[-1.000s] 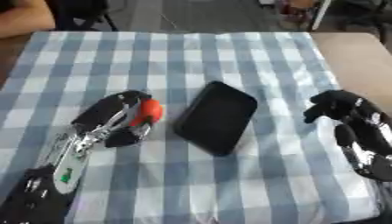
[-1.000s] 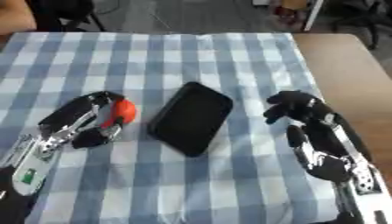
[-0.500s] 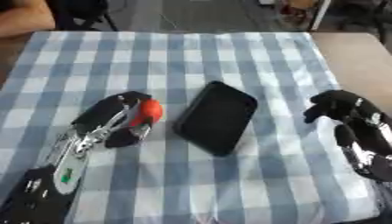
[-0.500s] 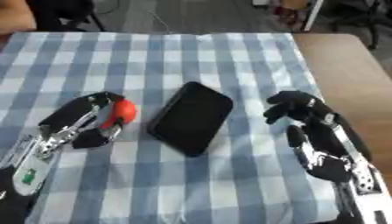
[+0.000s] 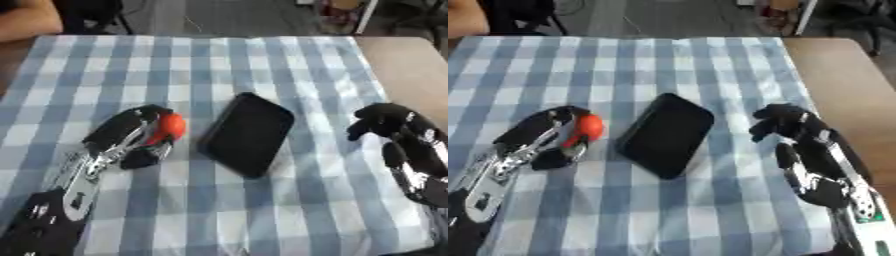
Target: Pick up objects on the table and place them in the box.
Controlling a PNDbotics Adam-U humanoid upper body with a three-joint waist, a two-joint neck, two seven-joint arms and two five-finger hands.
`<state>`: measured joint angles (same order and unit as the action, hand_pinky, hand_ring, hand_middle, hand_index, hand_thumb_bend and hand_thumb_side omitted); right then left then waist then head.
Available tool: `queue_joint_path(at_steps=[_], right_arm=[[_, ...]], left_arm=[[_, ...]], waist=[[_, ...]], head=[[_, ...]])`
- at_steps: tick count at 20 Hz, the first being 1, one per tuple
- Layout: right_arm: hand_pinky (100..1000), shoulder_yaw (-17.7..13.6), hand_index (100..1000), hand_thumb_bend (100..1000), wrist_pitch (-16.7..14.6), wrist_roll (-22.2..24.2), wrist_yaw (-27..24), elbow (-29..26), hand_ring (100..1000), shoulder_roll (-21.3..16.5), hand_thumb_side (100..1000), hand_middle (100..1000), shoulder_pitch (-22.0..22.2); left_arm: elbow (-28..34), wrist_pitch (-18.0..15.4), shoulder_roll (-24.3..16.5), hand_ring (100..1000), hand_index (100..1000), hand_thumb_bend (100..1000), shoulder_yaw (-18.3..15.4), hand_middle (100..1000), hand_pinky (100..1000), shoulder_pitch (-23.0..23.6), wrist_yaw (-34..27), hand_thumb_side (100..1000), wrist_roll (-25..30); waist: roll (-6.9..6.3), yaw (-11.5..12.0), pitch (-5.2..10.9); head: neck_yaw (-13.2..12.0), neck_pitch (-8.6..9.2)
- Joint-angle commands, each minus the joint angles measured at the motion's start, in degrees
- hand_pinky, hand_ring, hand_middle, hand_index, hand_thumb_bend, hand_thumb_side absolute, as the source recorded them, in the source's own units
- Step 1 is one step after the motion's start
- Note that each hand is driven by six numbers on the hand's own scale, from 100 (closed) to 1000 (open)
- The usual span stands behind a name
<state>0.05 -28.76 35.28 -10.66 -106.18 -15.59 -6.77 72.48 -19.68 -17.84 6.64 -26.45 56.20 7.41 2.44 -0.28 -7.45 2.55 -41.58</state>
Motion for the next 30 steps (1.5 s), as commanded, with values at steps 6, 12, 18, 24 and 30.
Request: queue_joint_path(at_steps=[6, 12, 18, 24, 30], right_arm=[[614, -0.07, 901, 100, -16.98, 16.69, 0.15, -0.66, 684, -0.49, 394, 767, -0.23], [614, -0.02, 901, 100, -16.98, 16.69, 0.19, -0.65, 684, -0.48, 393, 767, -0.22], [614, 0.06, 901, 100, -16.97, 16.69, 0.23, -0.64, 684, -0.45, 394, 767, -0.21], [614, 0.13, 901, 100, -16.91, 16.69, 0.24, -0.66, 684, -0.4, 394, 767, -0.22], [614, 0.18, 901, 100, -16.85, 16.69, 0.27, -0.68, 684, -0.37, 395, 767, -0.22]], left_arm=[[-1.02, -0.44, -0.78, 843, 936, 100, 0.39, 818, 884, -1.46, 0.76, 667, -0.69], [-1.43, -0.89, -0.67, 840, 926, 100, 0.62, 807, 881, -1.83, 1.22, 650, -1.43], [-1.11, -1.06, -0.76, 819, 874, 100, 0.7, 765, 869, -2.03, 1.22, 619, -2.91], [-1.07, -0.81, -0.83, 800, 742, 100, 0.86, 742, 859, -2.12, 0.86, 535, -5.13], [-1.1, -0.85, -0.86, 793, 553, 100, 1.07, 741, 857, -2.18, 0.7, 424, -6.21]], waist=[[-0.06, -0.17, 0.47], [-0.07, -0.17, 0.46], [-0.09, -0.18, 0.5], [-0.13, -0.22, 0.52], [-0.17, -0.24, 0.52]], head=[[-0.05, 0.3], [-0.03, 0.34], [-0.08, 0.43], [-0.09, 0.52], [-0.1, 0.47]])
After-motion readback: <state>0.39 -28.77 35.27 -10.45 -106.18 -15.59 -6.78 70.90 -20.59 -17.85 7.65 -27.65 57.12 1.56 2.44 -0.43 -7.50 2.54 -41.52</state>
